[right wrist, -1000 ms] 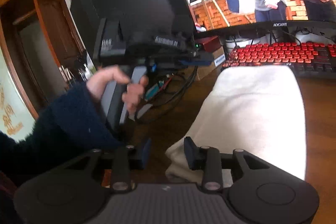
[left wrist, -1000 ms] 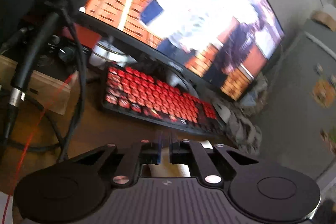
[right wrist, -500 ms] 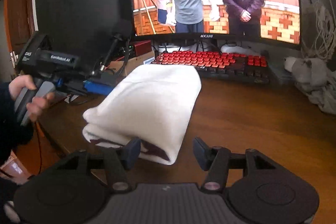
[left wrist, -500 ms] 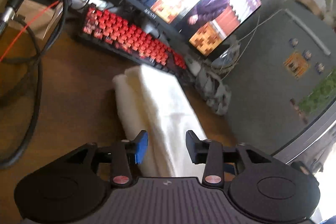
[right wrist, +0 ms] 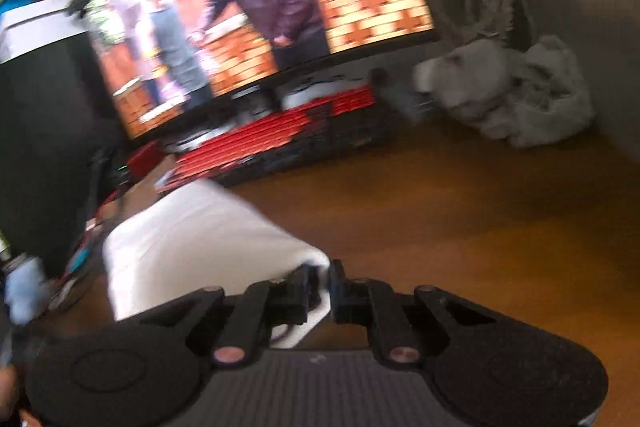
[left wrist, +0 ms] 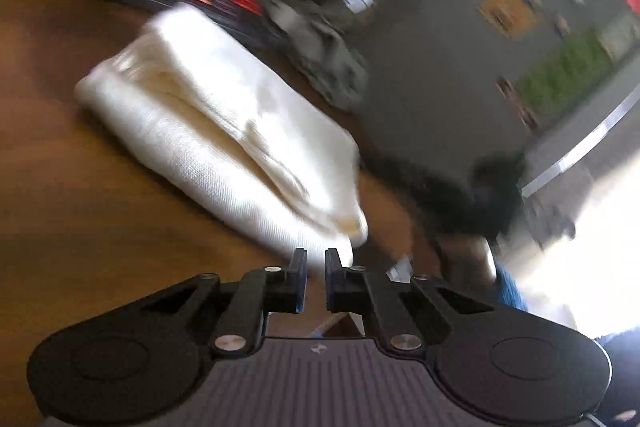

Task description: Fold clothes

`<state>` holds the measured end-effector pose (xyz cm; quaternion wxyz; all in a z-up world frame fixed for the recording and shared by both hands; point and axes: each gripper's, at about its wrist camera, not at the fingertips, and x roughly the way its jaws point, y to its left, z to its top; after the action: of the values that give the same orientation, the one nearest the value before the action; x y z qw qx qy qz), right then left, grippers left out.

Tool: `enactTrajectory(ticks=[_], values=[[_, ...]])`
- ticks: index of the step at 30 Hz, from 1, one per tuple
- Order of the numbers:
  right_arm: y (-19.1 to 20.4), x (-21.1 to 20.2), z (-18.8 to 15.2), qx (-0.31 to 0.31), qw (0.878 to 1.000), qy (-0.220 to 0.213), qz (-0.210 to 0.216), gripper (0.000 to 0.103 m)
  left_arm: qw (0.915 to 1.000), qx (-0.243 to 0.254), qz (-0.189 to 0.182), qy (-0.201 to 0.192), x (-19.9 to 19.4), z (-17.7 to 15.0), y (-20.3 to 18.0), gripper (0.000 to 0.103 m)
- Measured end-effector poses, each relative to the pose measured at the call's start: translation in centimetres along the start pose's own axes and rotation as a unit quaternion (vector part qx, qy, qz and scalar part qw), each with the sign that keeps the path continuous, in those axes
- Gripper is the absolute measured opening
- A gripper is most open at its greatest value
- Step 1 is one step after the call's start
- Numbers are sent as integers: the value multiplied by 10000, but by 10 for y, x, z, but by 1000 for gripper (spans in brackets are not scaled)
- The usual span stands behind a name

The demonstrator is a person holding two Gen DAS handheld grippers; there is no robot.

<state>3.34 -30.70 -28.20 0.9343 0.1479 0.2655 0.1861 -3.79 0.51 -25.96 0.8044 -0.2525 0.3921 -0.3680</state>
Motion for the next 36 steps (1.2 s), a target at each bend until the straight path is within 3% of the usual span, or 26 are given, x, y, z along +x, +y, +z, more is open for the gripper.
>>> enactTrajectory(ticks=[3, 6, 8, 10, 13, 18, 21, 25, 29, 30, 32, 33, 35, 36], values=[[-10, 19, 22, -304, 9995, 117, -63, 9, 9988, 440, 56, -210, -7, 8, -12, 8], [-16, 31, 36, -427, 9988, 204, -135, 9, 9935, 733, 425, -756, -31, 26, -11, 27], [-14, 40, 47, -539, 9975, 220, -397, 9, 9881, 1003, 690, -940, -42, 36, -8, 32], [-15, 49, 58, -628, 9954, 224, -687, 9, 9769, 1500, 1184, -957, -45, 43, -10, 32], [-22, 46, 67, -517, 9957, 176, -752, 12, 9505, 2305, 1916, -818, -32, 42, -17, 32], [-8, 3, 57, -575, 9969, -277, -470, 14, 8916, 3682, 2555, -653, 1, 21, -34, 33], [16, -20, 40, -859, 9959, -243, -147, 19, 8634, 4133, 2832, -592, 20, 14, -34, 34], [40, -40, 14, -1150, 9928, -348, 40, 19, 8375, 4371, 3172, -834, 33, 7, -36, 36], [65, -51, -20, -2167, 9747, -447, -318, 27, 8598, 3857, 3157, -1109, 29, 15, -29, 36], [70, -51, -27, -2403, 9690, -422, -403, 34, 8601, 3845, 3156, -1133, 29, 13, -29, 35], [76, -46, -37, -2750, 9588, -333, -629, 35, 8605, 3822, 3155, -1181, 29, 10, -28, 17], [77, -42, -38, -2787, 9570, -330, -731, 35, 8591, 3834, 3172, -1200, 29, 9, -29, 17], [74, -38, -38, -2706, 9588, -358, -790, 34, 8580, 3845, 3176, -1226, 28, 8, -31, 12], [71, -38, -37, -2577, 9627, -388, -722, 26, 8586, 3830, 3165, -1260, 28, 6, -32, 12]])
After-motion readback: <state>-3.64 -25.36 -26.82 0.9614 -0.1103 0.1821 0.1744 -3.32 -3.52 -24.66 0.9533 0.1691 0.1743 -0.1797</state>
